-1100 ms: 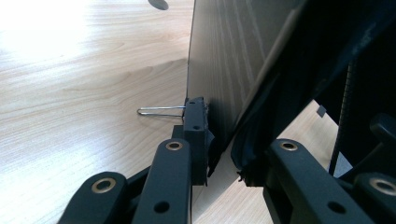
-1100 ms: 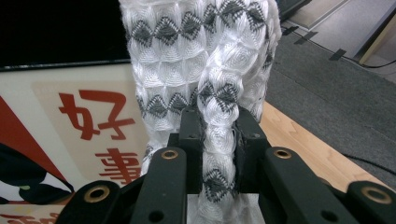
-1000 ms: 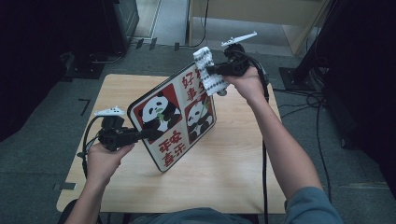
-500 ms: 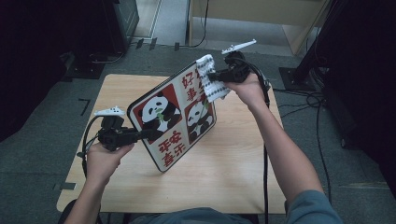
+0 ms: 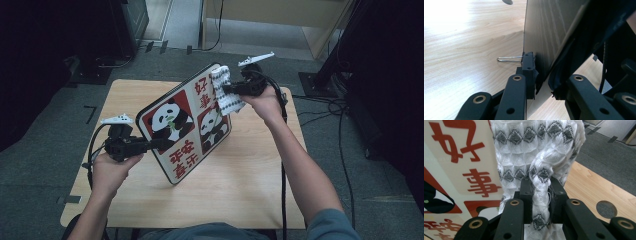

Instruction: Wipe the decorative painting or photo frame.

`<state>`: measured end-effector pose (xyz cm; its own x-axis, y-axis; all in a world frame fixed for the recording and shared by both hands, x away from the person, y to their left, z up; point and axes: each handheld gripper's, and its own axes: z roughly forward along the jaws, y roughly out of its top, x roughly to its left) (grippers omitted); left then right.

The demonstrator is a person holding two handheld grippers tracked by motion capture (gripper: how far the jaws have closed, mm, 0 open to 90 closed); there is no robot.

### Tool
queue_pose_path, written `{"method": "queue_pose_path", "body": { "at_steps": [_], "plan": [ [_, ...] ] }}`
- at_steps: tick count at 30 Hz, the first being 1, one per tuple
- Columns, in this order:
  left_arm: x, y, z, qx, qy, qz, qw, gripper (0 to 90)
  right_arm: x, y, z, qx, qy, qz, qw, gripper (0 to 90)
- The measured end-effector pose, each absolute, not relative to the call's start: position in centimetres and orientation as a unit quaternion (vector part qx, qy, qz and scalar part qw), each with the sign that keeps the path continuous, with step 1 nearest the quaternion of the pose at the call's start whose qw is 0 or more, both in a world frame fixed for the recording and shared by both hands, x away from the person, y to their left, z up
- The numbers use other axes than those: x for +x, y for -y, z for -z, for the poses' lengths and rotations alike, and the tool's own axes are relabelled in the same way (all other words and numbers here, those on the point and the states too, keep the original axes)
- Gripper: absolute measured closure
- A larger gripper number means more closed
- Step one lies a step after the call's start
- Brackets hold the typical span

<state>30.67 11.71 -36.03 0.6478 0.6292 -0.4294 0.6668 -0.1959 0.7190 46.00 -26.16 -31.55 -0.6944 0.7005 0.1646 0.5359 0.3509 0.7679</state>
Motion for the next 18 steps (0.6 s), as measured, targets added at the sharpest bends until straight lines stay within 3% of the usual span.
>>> {"method": "queue_pose_path", "body": {
  "at_steps": [18],
  "plan": [
    [30.7,-11.7,36.0,0.774,-0.418,0.022,0.476,77.0,45.4,26.3,33.7,0.375,-0.816,-0.433,0.082,77.6]
  ]
}}
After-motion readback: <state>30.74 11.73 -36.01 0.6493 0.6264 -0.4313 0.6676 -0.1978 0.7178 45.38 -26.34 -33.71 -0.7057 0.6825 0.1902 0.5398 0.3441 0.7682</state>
